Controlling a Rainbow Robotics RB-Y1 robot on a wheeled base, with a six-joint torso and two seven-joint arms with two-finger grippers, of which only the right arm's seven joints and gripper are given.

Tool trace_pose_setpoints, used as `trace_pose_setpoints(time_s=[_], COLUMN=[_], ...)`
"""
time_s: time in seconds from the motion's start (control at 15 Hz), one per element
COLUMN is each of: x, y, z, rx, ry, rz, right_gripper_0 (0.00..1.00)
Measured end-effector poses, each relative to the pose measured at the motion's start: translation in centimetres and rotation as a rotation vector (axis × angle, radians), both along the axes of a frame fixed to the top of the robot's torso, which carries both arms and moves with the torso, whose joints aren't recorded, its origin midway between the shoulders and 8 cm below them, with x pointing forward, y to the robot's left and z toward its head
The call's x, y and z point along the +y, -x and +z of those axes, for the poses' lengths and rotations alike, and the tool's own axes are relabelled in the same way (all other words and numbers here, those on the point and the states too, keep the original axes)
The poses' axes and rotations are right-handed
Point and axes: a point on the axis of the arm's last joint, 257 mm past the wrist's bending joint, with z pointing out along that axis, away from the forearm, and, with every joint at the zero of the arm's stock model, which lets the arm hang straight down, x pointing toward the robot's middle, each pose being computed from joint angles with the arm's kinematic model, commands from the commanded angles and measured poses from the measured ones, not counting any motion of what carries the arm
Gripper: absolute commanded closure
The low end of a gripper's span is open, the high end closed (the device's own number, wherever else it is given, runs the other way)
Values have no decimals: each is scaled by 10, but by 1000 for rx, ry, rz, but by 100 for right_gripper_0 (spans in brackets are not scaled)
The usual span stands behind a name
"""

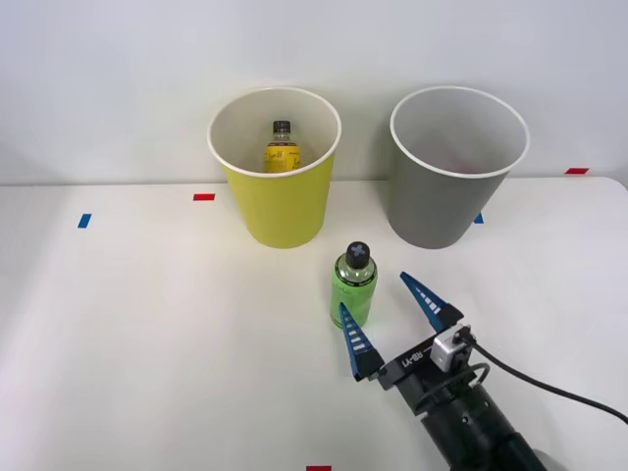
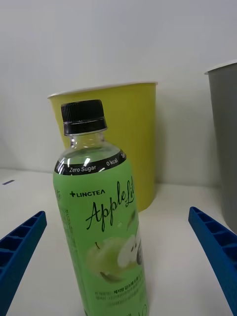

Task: Put cans in the gray bin, plastic bottles in the light green bin

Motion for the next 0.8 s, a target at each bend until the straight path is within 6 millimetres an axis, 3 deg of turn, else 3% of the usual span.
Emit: trace_pose_setpoints(time_s=[0.4, 0.8], x=[18, 23], y=[-29, -37], z=[-2, 5], rx=[-11, -37], ry=[6, 29], rz=[0, 3], right_gripper_0=[0, 0])
